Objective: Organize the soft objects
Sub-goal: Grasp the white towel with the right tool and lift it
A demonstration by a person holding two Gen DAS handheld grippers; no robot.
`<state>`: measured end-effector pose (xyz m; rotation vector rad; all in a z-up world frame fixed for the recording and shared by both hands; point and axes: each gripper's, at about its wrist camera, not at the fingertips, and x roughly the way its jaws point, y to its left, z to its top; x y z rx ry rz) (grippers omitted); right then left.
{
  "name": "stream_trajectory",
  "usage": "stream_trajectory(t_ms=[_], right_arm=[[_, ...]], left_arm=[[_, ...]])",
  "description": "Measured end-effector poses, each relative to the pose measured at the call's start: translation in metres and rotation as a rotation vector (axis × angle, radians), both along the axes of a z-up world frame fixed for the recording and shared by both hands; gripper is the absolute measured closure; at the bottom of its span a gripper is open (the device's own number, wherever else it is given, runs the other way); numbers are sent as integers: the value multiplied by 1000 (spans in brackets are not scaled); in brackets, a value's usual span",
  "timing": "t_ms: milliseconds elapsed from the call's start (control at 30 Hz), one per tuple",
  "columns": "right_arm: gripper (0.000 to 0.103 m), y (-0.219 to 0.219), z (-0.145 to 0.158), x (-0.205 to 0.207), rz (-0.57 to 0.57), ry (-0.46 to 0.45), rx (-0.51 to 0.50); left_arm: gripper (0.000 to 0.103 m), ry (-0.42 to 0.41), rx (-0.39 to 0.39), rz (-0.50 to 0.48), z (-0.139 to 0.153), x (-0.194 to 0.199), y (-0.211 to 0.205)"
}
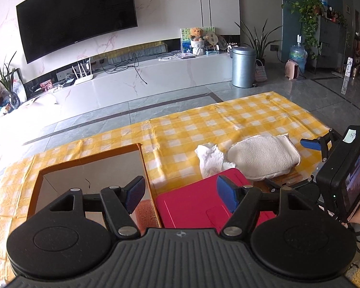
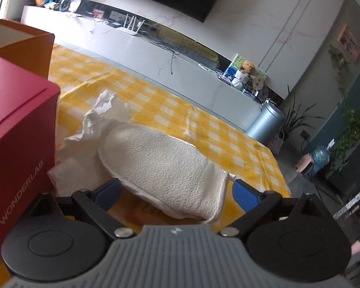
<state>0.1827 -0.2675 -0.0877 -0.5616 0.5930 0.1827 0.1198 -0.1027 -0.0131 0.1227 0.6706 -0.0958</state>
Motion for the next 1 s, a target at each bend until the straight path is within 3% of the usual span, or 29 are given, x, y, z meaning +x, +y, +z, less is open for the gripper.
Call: stream_trajectory(t_ms=[200,400,467,533,667,767,933,1000], right_arm=[[9,1,-17,21,-8,1,-82],[31,2,-22,26,20,-2,-100],[46,3,-20,25,22,-3,-92],[53,0,-18,26,16,3,-61],[85,-5,-8,27,-14,1,-15],[98,-16,9,25,-37,9,84],[99,-41,46,9,-124,0,279],[99,-61,61,1,-186,37,419]], left_arm=[[23,24,-32,28,-1,-2,14],[23,19,-9,31,4,-5,12],[23,18,-7,28,5,-7,11],[23,22,-11,29,6,-8,8],[23,40,-17,30,9,-11,3],[23,40,-9,27,12,-16,0],[23,41,0,39,18,-21,-2],[23,42,-9,42,21,-23,-2]])
